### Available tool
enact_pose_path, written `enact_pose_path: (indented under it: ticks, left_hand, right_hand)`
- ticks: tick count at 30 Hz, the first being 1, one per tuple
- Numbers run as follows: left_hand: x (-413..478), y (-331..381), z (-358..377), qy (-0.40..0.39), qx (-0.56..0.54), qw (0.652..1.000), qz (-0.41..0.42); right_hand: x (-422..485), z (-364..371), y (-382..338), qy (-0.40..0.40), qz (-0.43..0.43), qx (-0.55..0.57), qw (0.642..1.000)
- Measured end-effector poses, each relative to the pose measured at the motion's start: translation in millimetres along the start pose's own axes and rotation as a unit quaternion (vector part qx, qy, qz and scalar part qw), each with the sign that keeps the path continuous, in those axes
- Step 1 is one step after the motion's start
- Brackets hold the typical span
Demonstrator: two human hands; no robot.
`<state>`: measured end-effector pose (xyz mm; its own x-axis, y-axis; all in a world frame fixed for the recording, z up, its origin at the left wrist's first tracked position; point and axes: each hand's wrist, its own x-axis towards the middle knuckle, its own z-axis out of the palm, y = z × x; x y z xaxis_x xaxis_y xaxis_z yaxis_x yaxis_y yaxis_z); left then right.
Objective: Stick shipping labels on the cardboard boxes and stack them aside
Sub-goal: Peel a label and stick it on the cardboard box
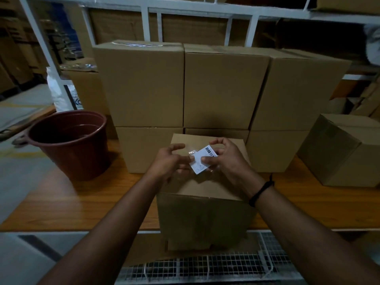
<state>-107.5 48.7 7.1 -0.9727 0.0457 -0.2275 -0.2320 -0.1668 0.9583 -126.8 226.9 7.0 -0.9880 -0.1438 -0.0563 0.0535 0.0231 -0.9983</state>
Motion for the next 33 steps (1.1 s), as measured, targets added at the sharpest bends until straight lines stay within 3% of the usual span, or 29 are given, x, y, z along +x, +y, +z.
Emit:
enact_pose_path:
  ticks: [6, 8, 12, 16, 18, 21, 24, 29, 33]
  left_hand:
    - [8.3, 2.0, -41.8, 0.045, 0.008, 0.999, 0.007]
    - [12.7, 3.3, -52.5, 0.052, 0.004, 0.999, -0.001]
    - [18.8, 11.2, -65.6, 0.035, -0.010, 0.999, -0.022]
    - [24.6, 23.2, -78.2, 0.041, -0.054, 0.997, -0.034]
    - [29.2, 28.0, -92.4, 0.064, -0.015, 0.998, -0.001]
    - [32.4, 27.5, -118.7, 0.173, 0.085, 0.974, 0.122]
    - [29.1, 23.4, -132.7, 0.160, 0.139, 0.951, 0.224]
    - [37.3, 21.2, -177.6, 0.233, 0.130, 0.939, 0.219]
    - [36.0, 23.7, -228.3, 0.245, 0.137, 0.941, 0.186]
  right_hand:
    - [3.4, 4.8, 3.2, -0.010, -0.044, -0.018, 0.999]
    - [13.6, 1.5, 6.4, -0.025, -0.084, -0.073, 0.994]
    - [42.2, 12.6, -2.9, -0.119, -0.219, -0.254, 0.935]
    - [79.2, 42.3, -20.6, -0.155, -0.253, -0.266, 0.917]
    - [97.8, 55.1, -26.3, -0.153, -0.254, -0.269, 0.916]
    - [124.2, 76.9, -30.6, -0.119, -0.234, -0.266, 0.927]
    - [136.3, 104.1, -28.5, -0.142, -0.194, -0.229, 0.943]
    - [148.6, 160.2, -15.9, -0.205, -0.089, -0.181, 0.958]
    - [154.4, 207.0, -14.7, -0.229, -0.045, -0.169, 0.957]
